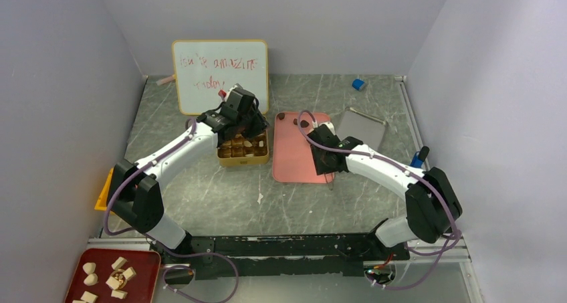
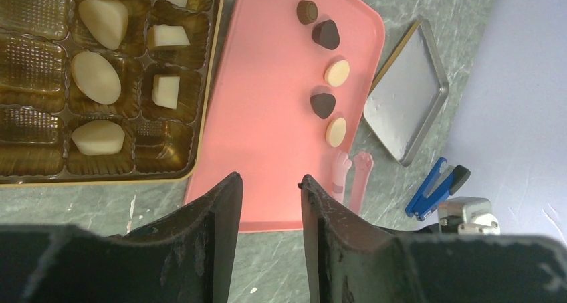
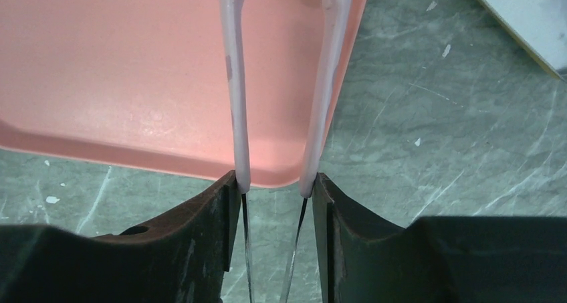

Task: Pack the chocolate
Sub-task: Pick up the clamp from the plate, then pick up the fake chocolate from the plate.

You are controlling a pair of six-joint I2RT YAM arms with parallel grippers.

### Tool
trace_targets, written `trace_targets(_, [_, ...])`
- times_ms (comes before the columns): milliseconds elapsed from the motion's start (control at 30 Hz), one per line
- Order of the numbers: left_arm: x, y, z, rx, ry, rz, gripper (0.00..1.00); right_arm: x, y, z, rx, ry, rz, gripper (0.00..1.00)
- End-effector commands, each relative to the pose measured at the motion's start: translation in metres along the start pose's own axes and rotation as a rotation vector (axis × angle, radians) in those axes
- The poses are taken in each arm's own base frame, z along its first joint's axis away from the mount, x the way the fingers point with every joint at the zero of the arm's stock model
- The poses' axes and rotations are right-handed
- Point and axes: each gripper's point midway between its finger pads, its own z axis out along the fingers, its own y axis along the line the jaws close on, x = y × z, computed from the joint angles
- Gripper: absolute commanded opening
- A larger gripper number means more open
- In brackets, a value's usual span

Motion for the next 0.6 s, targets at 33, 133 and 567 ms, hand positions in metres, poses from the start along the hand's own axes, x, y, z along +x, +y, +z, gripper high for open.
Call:
trace_targets(33, [-0.012,-0.016,-0.014,0.065,-0.03,-0.01,0.43,0.01,-0.001,0.011,0.009,0.043,0.016,0.48])
trace_targets(133, [-0.014,-0.017,-0.013,0.066,-0.03,-0.014,0.43,0.013,-0.001,0.017,0.014,0.061,0.017,0.48])
trace_targets(567, [-0.02,-0.015,-0.005,0.065,-0.022,-0.026,0.43,0.009,-0.002,0.04,0.013,0.107,0.026,0.5])
